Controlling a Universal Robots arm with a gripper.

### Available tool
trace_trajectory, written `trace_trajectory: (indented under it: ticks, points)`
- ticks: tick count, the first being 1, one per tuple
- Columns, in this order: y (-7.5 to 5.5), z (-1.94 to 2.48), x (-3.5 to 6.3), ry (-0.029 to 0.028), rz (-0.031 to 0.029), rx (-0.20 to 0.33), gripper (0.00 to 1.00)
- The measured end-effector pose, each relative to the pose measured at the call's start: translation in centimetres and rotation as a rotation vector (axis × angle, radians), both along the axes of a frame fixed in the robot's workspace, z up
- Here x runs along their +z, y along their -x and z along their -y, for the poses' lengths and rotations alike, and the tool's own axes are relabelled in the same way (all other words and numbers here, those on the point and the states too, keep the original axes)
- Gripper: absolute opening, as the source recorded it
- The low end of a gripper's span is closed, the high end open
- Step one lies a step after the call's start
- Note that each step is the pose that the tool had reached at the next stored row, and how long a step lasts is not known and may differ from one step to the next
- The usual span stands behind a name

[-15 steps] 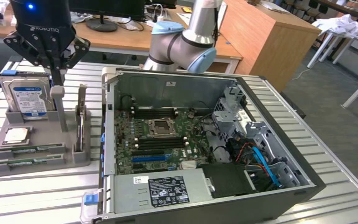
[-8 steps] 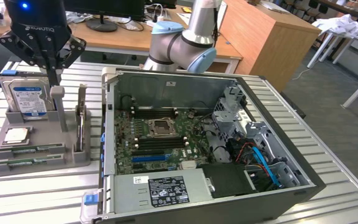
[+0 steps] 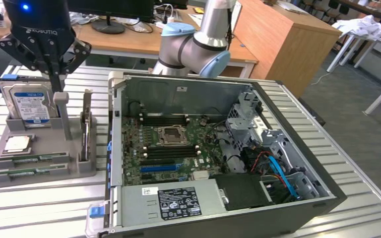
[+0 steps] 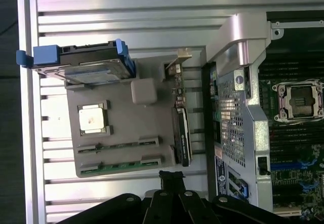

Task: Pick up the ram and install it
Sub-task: 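Reach for the ram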

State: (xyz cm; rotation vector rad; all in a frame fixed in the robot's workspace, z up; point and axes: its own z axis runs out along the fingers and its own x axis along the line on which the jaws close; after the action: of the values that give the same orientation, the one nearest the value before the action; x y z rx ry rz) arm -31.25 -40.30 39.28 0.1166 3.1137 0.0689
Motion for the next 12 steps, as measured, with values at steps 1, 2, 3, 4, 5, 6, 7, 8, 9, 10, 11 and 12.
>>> trace_trajectory:
  ticks: [1, 2, 3, 4, 5, 6, 7, 8, 9, 10, 11, 12]
  points:
    - [0.0, 0.06, 0.0, 0.0, 0.0, 0.0, 0.1]
    - [0.0, 0.13, -0.01, 0.0, 0.0, 0.0, 0.1]
    - [0.0, 0.21, -0.01, 0.0, 0.0, 0.0, 0.1]
    - [0.0, 0.29, -0.01, 0.0, 0.0, 0.0, 0.1]
    - [0.0, 0.38, -0.01, 0.0, 0.0, 0.0, 0.1]
    - [0.0, 0.44, -0.01, 0.0, 0.0, 0.0, 0.1]
    - [0.0, 0.46, -0.01, 0.0, 0.0, 0.0, 0.1]
    - [0.0, 0.46, -0.01, 0.0, 0.0, 0.0, 0.1]
    - [0.0, 0.46, -0.01, 0.0, 0.0, 0.0, 0.1]
    - [0.0, 0.47, -0.02, -0.0001, 0.0001, 0.0, 0.1]
    - [0.0, 0.47, -0.01, 0.0001, 0.0, 0.0, 0.1]
    - [0.0, 0.47, -0.01, 0.0, 0.0, 0.0, 0.1]
